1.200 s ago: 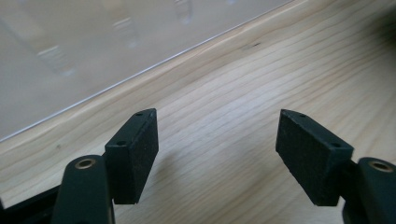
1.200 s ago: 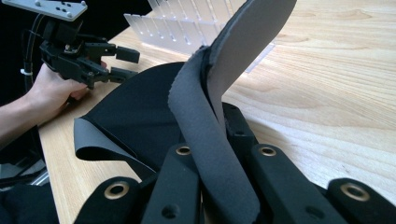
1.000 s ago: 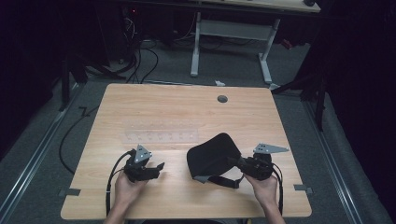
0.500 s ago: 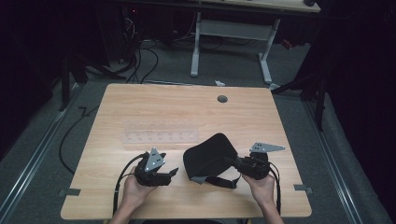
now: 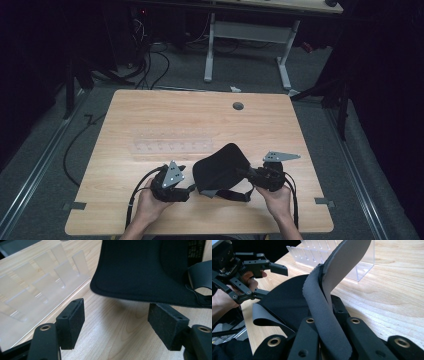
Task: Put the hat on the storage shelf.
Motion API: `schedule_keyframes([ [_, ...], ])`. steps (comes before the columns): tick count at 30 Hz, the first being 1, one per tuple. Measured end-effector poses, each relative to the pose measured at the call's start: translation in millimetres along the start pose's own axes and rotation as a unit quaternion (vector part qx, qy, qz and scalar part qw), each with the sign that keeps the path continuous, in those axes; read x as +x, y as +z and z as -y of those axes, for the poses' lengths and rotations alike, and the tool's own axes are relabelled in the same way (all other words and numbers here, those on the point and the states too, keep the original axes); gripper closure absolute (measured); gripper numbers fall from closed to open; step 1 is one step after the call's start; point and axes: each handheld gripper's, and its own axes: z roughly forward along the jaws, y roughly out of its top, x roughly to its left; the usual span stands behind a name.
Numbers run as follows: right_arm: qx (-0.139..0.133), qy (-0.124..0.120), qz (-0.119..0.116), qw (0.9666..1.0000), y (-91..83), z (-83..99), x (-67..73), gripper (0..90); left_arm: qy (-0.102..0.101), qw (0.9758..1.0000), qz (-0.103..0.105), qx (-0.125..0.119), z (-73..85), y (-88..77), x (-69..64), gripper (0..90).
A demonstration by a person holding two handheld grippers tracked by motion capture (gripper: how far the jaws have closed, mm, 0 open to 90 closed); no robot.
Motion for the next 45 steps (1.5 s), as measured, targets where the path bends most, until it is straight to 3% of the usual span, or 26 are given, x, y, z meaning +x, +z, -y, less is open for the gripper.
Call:
schedule_keyframes([
  [10, 0.011, 0.006, -0.009, 0.9999, 5.9, -3.4, 3.1, 85.8, 0.011, 0.9999, 0.012, 0.004, 0.6, 0.6, -5.3, 34.0],
  [27, 0.008, 0.014, -0.026, 0.9995, 10.3, -8.5, 7.1, 85.7, 0.033, 0.9994, 0.003, 0.007, -2.0, -0.2, -6.8, 39.4],
  [32, 0.008, 0.021, -0.039, 0.9990, 12.4, -9.2, 8.1, 85.7, 0.027, 0.9995, 0.015, 0.005, -2.8, -0.9, -8.8, 42.3],
  [33, 0.010, 0.019, -0.039, 0.9990, 13.8, -9.7, 9.2, 85.7, 0.041, 0.9990, 0.017, 0.008, -1.2, 0.4, -12.3, 42.3],
  [40, 0.013, 0.019, -0.044, 0.9988, 20.4, -11.6, 13.8, 85.6, 0.035, 0.9991, 0.017, 0.014, -0.8, 1.1, -12.4, 44.0],
  [45, 0.009, 0.023, -0.049, 0.9985, 24.6, -13.1, 17.7, 85.2, 0.026, 0.9993, 0.022, 0.015, -2.9, -2.0, -11.0, 49.8],
])
